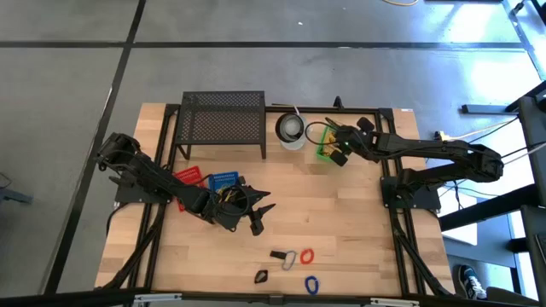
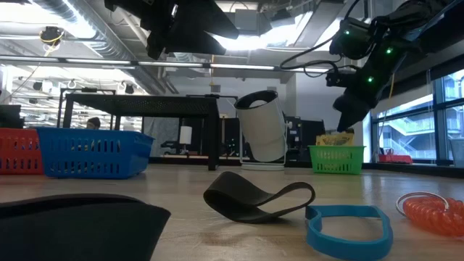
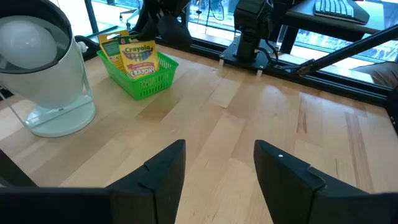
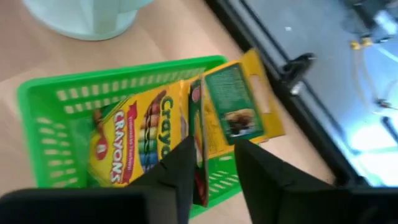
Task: Pick & Place Office Desk Supplies
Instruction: Put the black rubber band into the blue bin
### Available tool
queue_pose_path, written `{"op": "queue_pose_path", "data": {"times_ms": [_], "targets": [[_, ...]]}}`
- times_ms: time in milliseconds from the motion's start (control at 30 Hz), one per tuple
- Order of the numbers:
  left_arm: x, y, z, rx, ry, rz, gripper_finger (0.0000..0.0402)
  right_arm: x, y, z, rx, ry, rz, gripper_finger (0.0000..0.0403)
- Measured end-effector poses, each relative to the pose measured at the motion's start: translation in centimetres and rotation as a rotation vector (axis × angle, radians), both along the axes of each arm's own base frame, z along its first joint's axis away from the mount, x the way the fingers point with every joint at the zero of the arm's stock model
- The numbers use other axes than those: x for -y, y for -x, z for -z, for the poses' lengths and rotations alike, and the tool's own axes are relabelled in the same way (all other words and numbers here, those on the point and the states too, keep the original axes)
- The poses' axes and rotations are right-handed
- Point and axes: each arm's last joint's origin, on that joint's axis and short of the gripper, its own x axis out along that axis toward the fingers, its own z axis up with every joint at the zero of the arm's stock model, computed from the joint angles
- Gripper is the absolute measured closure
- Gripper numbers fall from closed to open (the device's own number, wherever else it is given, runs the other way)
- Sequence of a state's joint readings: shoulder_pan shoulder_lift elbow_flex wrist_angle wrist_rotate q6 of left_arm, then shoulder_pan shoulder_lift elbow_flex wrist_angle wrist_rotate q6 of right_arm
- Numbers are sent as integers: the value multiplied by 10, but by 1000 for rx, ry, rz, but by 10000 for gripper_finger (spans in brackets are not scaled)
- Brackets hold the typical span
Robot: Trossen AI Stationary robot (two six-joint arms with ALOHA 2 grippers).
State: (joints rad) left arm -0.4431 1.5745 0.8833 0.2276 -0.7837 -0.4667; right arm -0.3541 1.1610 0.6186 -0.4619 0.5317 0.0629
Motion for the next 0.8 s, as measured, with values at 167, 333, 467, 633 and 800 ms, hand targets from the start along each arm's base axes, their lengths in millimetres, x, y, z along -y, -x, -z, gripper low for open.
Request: {"op": "queue_pose_path", "data": {"times_ms": [167,333,467,633,800], "targets": [[0,0,0,0,1,0,217,2,3,-4,-27,80,55,238],[0,0,0,-2,6,10,217,2,0,-21,21,68,49,213],[3,-1,1,-23,50,109,217,0,-4,-38,97,-18,56,212],[10,-4,14,-81,114,223,217,-10,-11,-46,174,-145,-20,221],[20,-7,31,-123,166,268,217,-27,-17,-46,204,-199,-77,231]]}}
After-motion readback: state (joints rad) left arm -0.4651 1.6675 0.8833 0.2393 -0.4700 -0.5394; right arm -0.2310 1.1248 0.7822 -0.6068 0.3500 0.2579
